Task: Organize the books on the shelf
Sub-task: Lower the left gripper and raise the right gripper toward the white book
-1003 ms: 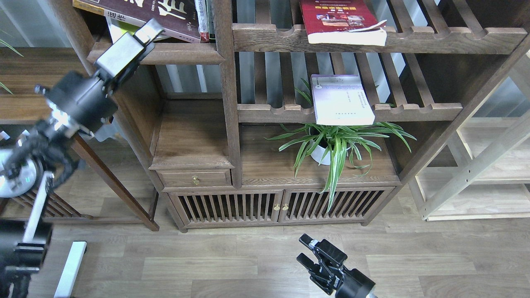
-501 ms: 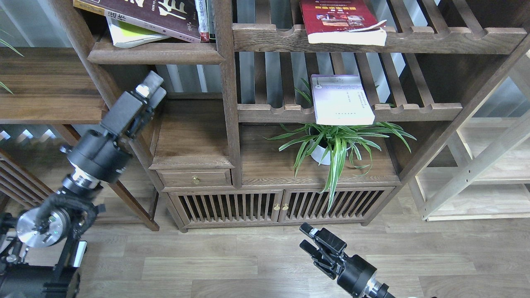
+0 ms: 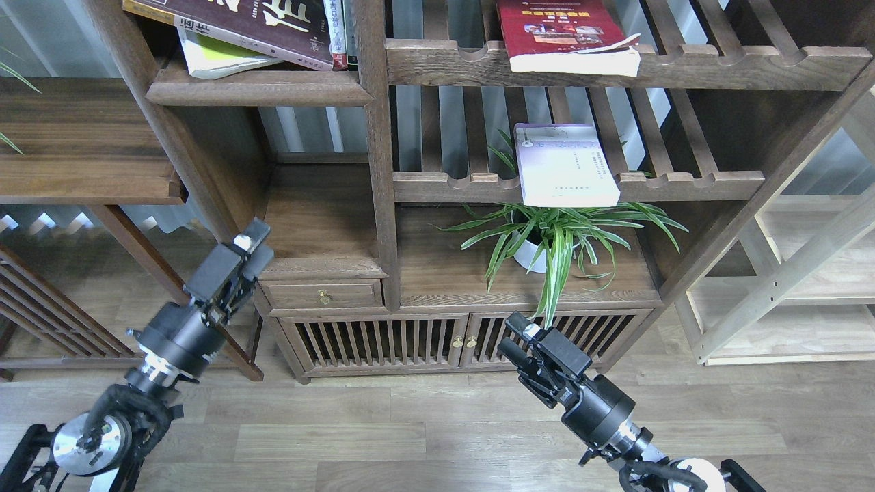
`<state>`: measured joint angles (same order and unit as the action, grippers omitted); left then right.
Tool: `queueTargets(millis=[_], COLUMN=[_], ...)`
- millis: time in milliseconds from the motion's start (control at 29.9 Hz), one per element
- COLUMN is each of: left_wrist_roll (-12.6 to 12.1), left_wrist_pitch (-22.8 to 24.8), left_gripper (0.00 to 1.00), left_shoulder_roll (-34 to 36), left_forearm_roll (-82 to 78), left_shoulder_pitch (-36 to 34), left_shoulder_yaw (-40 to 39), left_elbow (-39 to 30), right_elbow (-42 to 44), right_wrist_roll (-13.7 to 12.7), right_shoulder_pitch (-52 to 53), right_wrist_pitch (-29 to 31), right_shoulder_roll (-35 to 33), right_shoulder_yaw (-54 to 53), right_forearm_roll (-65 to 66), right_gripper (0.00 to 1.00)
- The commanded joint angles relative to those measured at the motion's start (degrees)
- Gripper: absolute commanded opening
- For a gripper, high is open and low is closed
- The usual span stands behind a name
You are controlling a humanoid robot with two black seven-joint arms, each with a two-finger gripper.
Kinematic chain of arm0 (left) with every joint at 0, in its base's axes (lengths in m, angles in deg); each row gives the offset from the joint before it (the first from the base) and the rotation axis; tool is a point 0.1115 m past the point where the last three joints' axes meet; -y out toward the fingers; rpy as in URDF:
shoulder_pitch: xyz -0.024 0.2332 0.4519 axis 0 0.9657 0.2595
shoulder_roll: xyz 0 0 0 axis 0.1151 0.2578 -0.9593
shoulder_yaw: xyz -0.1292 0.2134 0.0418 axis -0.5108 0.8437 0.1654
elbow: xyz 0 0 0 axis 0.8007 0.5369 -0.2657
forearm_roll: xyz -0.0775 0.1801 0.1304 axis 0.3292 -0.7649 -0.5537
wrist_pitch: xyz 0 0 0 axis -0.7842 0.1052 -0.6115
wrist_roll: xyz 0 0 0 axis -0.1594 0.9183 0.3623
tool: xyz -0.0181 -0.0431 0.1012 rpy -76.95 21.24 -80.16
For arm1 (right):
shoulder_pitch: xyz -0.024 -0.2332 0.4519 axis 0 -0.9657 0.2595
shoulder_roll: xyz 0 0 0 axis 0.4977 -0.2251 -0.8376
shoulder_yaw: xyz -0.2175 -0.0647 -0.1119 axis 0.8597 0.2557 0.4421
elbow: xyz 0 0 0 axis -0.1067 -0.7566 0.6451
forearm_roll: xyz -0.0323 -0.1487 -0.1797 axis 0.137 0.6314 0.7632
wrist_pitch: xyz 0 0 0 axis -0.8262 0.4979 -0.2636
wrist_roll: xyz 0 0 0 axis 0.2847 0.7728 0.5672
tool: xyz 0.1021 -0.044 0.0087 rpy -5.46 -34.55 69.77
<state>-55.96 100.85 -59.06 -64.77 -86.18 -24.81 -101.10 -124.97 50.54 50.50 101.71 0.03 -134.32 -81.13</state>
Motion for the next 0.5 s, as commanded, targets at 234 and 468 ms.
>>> queueTargets(millis=[234,468], left_wrist_roll=[0.01,0.01], left_wrist_pitch=[-0.01,-0.01], left_gripper=[0.98,0.98], left_shoulder_roll=[0.00,0.00], left_forearm_roll=[12.52,14.20], left_shoulder_pitch=[2.52,4.81], left_shoulder_yaw=[2.35,5.17], left_elbow=[6.84,5.17], right_elbow=[-1.49,3.25], right_wrist_roll=[0.07,0.25], right_shoulder_pitch=[2.61,8.50], right_wrist_pitch=[0.00,-2.34], right_shoulder_roll=[0.70,1.15], right_shoulder_yaw=[-1.21,-6.57], right_forearm_roll=[0.58,0.32], right_gripper=[0.90,0.99])
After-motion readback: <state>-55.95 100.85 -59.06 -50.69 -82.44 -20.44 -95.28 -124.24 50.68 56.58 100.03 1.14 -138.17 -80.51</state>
